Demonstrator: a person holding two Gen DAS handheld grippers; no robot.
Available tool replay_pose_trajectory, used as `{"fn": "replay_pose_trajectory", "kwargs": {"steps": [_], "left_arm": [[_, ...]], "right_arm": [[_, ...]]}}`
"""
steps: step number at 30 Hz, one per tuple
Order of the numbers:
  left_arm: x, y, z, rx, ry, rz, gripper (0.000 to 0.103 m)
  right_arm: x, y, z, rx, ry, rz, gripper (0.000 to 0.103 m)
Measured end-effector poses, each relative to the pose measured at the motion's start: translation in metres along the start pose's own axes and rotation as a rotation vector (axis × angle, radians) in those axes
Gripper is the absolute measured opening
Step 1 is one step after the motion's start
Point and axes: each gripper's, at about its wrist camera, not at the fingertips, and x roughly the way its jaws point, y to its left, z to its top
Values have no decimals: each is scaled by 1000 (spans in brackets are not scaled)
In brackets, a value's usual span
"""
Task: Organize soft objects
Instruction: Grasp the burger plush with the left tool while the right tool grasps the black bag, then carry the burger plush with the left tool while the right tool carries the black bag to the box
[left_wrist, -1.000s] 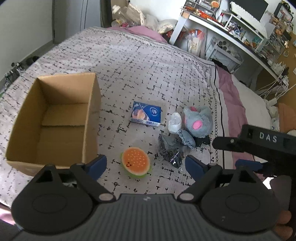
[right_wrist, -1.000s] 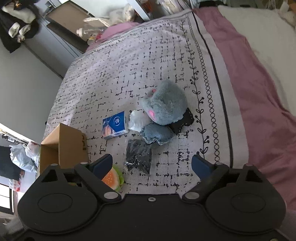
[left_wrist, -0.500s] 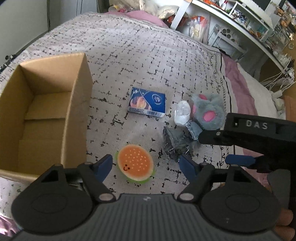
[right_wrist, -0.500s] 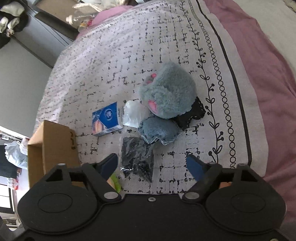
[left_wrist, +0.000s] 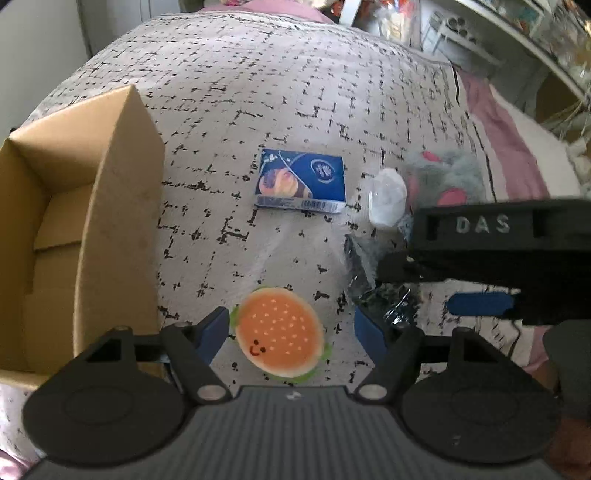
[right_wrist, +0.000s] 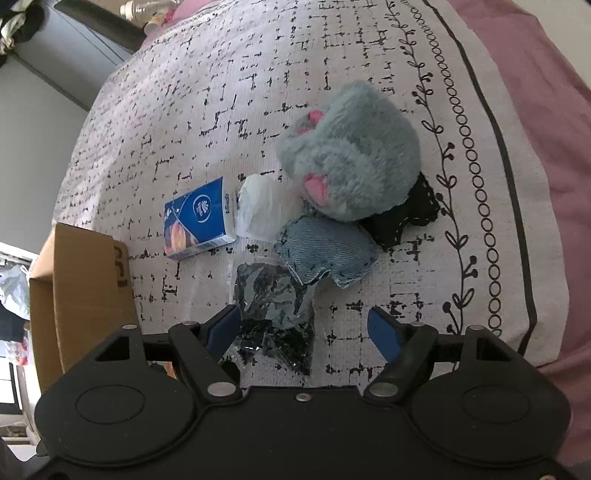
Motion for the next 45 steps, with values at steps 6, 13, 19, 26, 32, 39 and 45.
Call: {"fn": "replay_pose_trajectory", "kwargs": {"steps": [6, 13, 19, 26, 32, 39, 45], "left_arm": [[8, 3, -1, -20, 24, 7, 68], [7, 9, -5, -75, 8, 0, 45], [-13, 9, -3, -80, -39, -26, 44], [-40, 15, 1, -94, -92, -53, 44], [-67, 28, 4, -116, -143, -64, 44], [-96, 43, 7, -132, -199, -68, 44], [-119, 58, 4, -149, -237, -62, 45]], "right_arm": [[11, 5, 0, -22, 13, -6, 67], [5, 10, -4, -44, 3, 64, 31], [-17, 9, -8, -49, -60, 93, 29], [-47, 14, -15, -49, -141, 117, 29], [-65, 24, -23, -84, -210, 104, 29], [-83, 37, -32, -119, -251, 124, 29], [-98, 53, -43, -161, -284, 141, 29]]}}
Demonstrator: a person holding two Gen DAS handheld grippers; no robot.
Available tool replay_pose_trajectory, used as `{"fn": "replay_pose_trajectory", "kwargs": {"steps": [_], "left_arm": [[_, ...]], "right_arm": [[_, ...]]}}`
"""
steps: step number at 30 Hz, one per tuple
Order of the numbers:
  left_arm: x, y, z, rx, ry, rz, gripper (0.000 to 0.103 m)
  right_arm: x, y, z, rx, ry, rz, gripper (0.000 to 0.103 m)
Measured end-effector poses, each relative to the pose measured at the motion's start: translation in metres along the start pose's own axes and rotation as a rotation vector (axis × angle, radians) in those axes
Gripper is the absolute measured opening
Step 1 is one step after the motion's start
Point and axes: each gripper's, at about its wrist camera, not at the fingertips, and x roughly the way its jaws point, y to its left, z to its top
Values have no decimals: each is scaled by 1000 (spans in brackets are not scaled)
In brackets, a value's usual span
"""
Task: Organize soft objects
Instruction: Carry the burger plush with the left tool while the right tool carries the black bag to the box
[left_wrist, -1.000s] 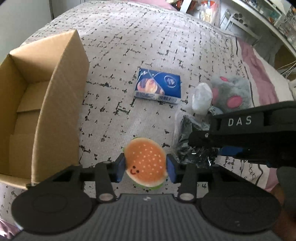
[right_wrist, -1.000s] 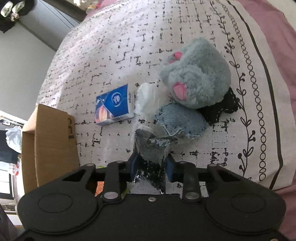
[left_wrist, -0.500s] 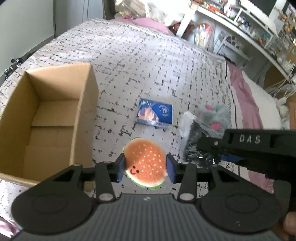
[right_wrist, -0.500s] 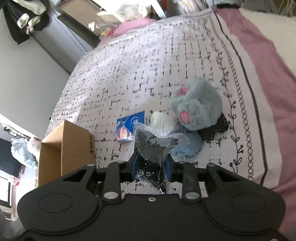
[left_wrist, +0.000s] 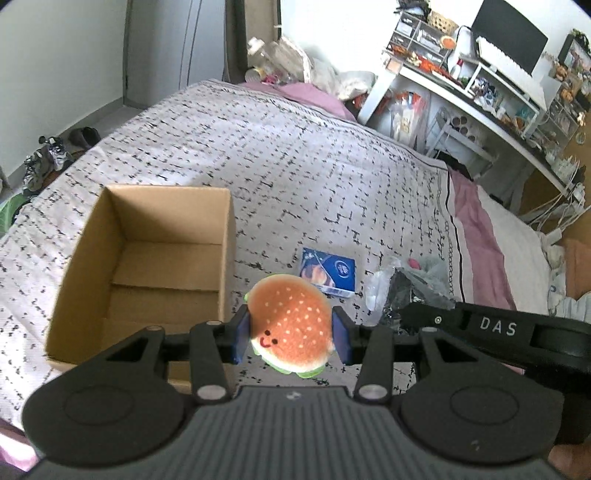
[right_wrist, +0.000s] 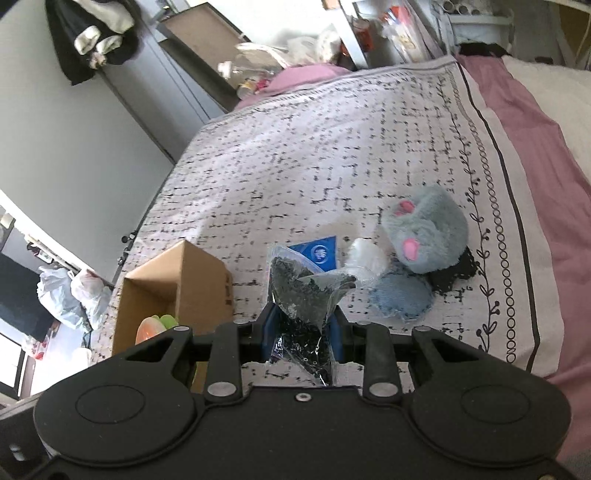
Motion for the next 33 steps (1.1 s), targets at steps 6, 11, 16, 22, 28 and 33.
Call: {"fn": "replay_pose_trajectory", "kwargs": {"steps": [6, 11, 16, 22, 28, 33], "left_arm": [[-18, 16, 1, -16, -27, 11, 45], [-27, 32, 2, -30, -43, 18, 45], [-31, 46, 6, -39, -54, 25, 45], [-31, 69, 12, -49, -58, 38, 45], [-25, 94, 15, -85, -55, 60, 45], [-17, 112, 13, -120, -43, 84, 45]], "right_arm": [[-11, 20, -5, -49, -19, 18, 29], [-18, 37, -8, -100, -39, 13, 29], [-21, 57, -11, -148, -54, 15, 29], [-14, 78, -11, -176, -54, 18, 29], [0, 103, -14, -216, -41, 40, 29], [11, 120, -18, -238, -24, 62, 29]]}}
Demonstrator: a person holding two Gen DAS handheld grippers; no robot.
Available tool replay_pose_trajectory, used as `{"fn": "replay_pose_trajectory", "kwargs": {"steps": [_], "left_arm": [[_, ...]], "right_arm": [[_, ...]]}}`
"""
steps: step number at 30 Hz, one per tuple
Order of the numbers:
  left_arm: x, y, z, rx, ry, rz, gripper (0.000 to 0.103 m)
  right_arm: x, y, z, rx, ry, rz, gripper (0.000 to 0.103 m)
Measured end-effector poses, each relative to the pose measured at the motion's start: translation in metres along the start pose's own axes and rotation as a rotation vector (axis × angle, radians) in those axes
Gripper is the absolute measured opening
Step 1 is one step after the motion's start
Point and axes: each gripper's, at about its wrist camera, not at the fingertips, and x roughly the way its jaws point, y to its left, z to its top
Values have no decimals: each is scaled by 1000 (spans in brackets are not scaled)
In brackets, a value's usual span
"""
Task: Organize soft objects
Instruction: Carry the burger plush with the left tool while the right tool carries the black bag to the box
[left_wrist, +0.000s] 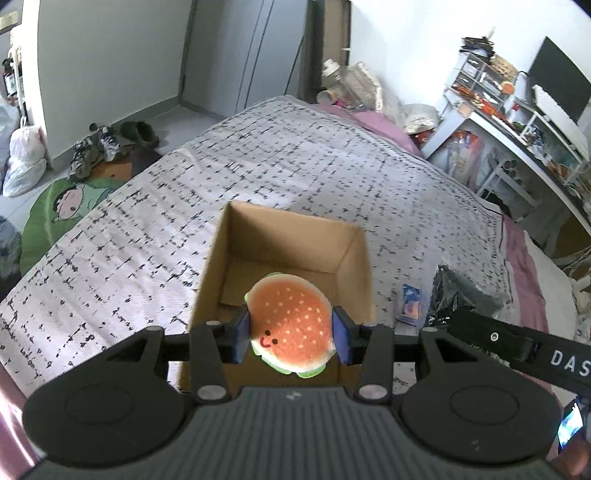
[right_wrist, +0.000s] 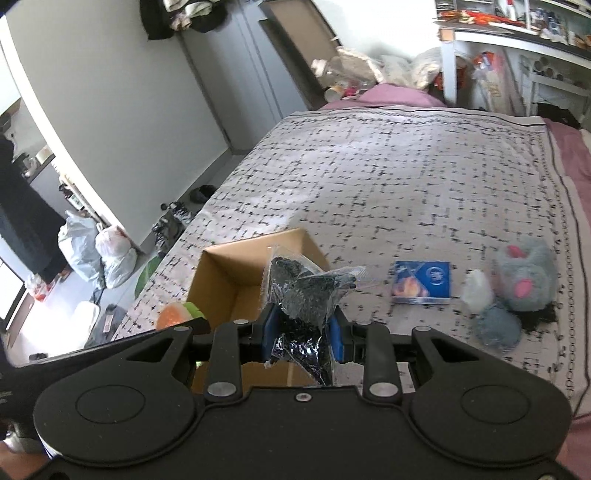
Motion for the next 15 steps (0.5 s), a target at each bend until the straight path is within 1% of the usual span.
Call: {"fn": "replay_pose_trajectory", "kwargs": {"steps": [7, 10, 12, 13, 15], "left_arm": [[22, 16, -2, -27, 45, 10, 46], [29, 18, -3, -7, 46, 26, 48], [34, 22, -3, -23, 61, 37, 49], [36, 24, -3, -37, 73, 33, 52], [38, 30, -2, -64, 84, 27, 53]], "right_arm": [[19, 14, -5, -20, 35, 15, 29], [27, 18, -8, -29, 51, 13, 29], [31, 19, -9, -29, 58, 16, 29], [32, 20, -9, -29, 60, 17, 29], [35, 23, -9, -33, 62, 25, 29]]}}
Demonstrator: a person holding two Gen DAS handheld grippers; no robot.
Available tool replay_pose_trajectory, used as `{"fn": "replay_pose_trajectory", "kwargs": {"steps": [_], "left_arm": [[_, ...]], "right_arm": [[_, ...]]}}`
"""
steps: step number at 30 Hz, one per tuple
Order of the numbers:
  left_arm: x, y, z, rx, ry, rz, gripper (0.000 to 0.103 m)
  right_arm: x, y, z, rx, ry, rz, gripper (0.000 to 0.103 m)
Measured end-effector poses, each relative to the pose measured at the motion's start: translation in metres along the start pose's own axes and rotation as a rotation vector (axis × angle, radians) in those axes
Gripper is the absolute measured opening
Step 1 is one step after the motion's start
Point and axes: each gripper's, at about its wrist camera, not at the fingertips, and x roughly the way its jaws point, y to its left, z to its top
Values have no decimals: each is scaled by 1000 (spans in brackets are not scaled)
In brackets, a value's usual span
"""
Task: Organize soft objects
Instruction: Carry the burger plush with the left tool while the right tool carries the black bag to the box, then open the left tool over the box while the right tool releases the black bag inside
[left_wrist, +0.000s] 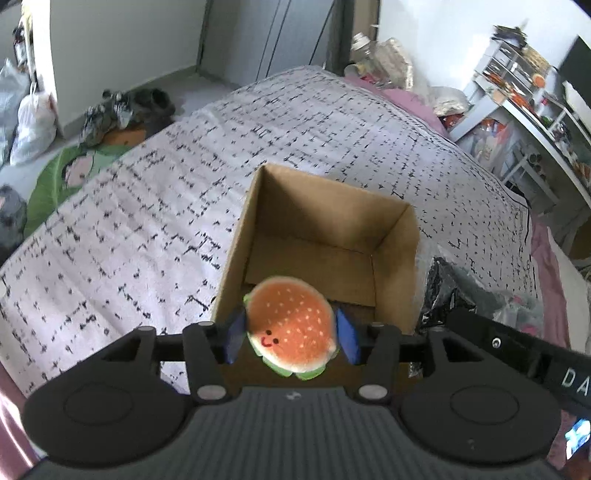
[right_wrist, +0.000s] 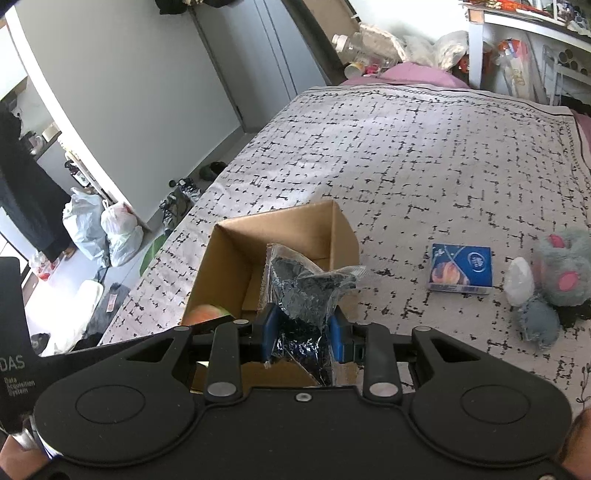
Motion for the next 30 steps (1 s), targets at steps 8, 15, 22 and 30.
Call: {"fn": "replay_pose_trajectory", "kwargs": {"steps": [8, 15, 22, 30], "left_arm": [[-9, 6, 1, -38, -39, 3, 57], [-15, 7, 0, -52, -26, 20, 60], [-21, 6, -2, -65, -18, 18, 71], [-31, -12, -7, -33, -17, 20, 79]], "right_arm": [[9, 8, -2, -2, 14, 24, 29], [12, 8, -2, 20, 34, 40, 42], [-8, 4, 0, 12, -1, 32, 64], [-33, -18, 0, 34, -20, -12, 83]]}}
